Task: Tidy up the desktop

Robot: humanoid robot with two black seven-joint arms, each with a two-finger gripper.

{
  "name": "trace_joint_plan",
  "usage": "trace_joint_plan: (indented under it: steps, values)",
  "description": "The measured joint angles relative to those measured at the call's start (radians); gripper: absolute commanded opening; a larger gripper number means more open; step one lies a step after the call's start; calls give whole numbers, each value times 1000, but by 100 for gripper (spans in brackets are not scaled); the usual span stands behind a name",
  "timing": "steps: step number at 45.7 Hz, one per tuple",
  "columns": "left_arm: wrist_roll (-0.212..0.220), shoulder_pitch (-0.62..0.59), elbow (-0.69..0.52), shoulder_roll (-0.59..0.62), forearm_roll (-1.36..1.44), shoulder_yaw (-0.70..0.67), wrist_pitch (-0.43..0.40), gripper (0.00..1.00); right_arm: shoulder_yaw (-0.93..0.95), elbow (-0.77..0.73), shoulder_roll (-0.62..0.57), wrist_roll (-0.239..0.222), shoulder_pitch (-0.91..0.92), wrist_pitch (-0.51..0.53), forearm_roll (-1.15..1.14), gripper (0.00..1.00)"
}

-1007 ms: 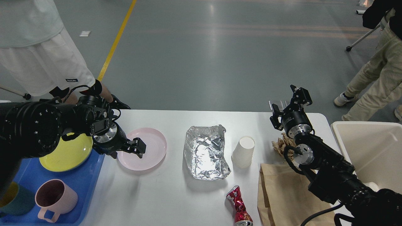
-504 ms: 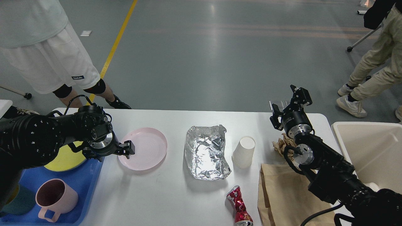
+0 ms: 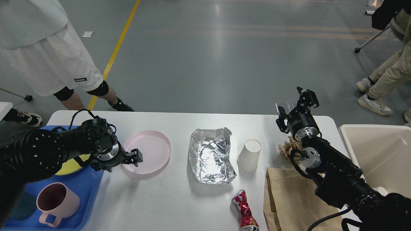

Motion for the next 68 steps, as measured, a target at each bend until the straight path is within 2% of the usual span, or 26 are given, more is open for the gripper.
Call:
trace_joint_plan:
  steps: [10,20,29,40,45,53,68]
  values:
    - [1,34,24,-1,0,-33,33,81,0,-1,0,0,0,0,0,100]
    - [26,48,31,0,-1,-67,35,55,0,-1,0,0,0,0,0,100]
    - [33,59,32,-4,-1,-72,25,42,0,-1,0,0,0,0,0,100]
    - [110,75,31,-5,0,-118,-2,17,0,-1,0,0,0,0,0,100]
    - [137,77,31,-1,0,-129,-35,0,0,-1,0,0,0,0,0,100]
    - [144,72,31,1,0,-133,-109,0,0,0,0,0,0,0,0,100]
    - [144,29,30,9,0,-148,-167,0,0,0,0,0,0,0,0,100]
